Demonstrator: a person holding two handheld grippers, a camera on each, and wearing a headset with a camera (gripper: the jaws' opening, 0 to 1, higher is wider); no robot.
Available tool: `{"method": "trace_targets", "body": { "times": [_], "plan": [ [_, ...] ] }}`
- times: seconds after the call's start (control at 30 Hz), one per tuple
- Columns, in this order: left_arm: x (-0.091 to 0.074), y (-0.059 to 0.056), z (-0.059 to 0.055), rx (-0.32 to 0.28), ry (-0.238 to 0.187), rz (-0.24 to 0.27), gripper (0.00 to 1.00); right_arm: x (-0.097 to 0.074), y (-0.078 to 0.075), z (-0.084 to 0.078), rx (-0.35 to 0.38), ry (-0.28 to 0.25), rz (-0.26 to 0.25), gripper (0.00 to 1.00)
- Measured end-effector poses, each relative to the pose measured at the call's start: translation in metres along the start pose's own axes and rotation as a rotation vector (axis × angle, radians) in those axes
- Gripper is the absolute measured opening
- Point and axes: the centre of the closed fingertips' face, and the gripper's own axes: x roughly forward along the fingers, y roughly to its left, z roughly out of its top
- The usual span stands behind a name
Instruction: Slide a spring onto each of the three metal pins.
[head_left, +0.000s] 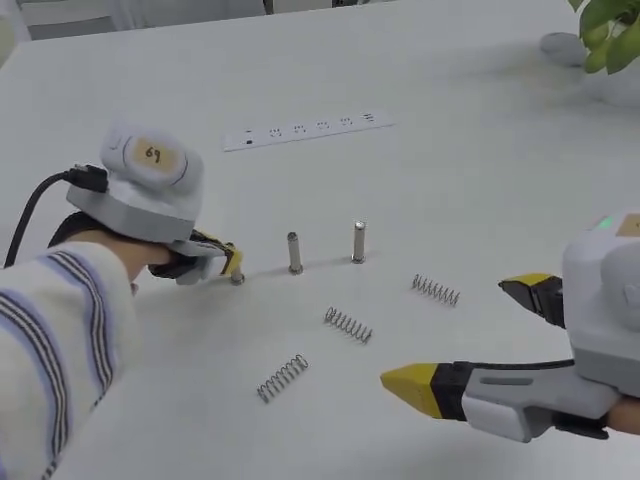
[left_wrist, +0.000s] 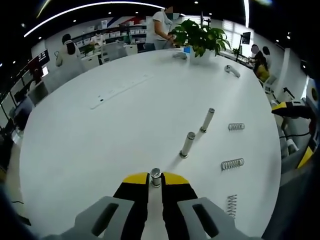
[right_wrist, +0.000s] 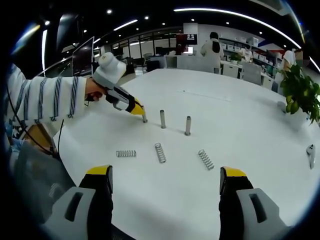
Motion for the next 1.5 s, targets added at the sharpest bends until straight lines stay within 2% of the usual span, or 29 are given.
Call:
{"method": "trace_targets", "body": {
  "times": [0.1, 0.37, 0.57, 0.7, 0.83, 0.9, 1.0, 1.07, 1.17, 1.27, 1.43, 1.5],
  "plan": [
    [0.000, 0.000, -0.002, -0.017, 0.000, -0.006, 0.07, 0.000, 0.000, -0.002, -0.003, 0.009, 0.002, 0.87],
    [0.000, -0.004, -0.005, -0.024, 0.000, -0.022, 0.08, 0.000, 0.000, -0.005, -0.006, 0.019, 0.002, 0.87],
    [-0.001, -0.008, -0.010, 0.014, 0.017, -0.036, 0.10, 0.000, 0.001, -0.003, -0.007, 0.016, 0.006, 0.87],
    [-0.005, -0.012, -0.014, 0.048, 0.015, -0.037, 0.16, -0.001, 0.001, -0.002, -0.009, 0.011, 0.006, 0.87],
    [-0.010, -0.016, -0.020, 0.047, 0.020, -0.046, 0.19, -0.001, 0.001, -0.002, -0.009, 0.006, 0.005, 0.87],
    [-0.015, -0.021, -0.020, 0.052, 0.005, -0.063, 0.21, -0.001, 0.001, -0.001, -0.011, 0.000, 0.006, 0.89],
    [-0.019, -0.028, -0.025, 0.052, 0.010, -0.092, 0.24, -0.001, 0.002, 0.001, -0.013, -0.011, 0.011, 0.90],
    [-0.022, -0.035, -0.028, 0.072, 0.007, -0.119, 0.24, -0.001, 0.003, 0.002, -0.014, -0.015, 0.013, 0.90],
    [-0.024, -0.044, -0.037, 0.113, 0.031, -0.156, 0.24, 0.000, 0.005, 0.004, -0.019, -0.025, 0.020, 0.91],
    [-0.025, -0.050, -0.045, 0.107, 0.038, -0.180, 0.25, -0.001, 0.005, 0.006, -0.022, -0.033, 0.022, 0.91],
    [-0.028, -0.058, -0.051, 0.100, 0.041, -0.202, 0.26, -0.001, 0.005, 0.008, -0.023, -0.045, 0.021, 0.93],
    [-0.031, -0.062, -0.051, 0.094, 0.029, -0.213, 0.27, -0.001, 0.004, 0.007, -0.023, -0.047, 0.020, 0.93]
  ]
}}
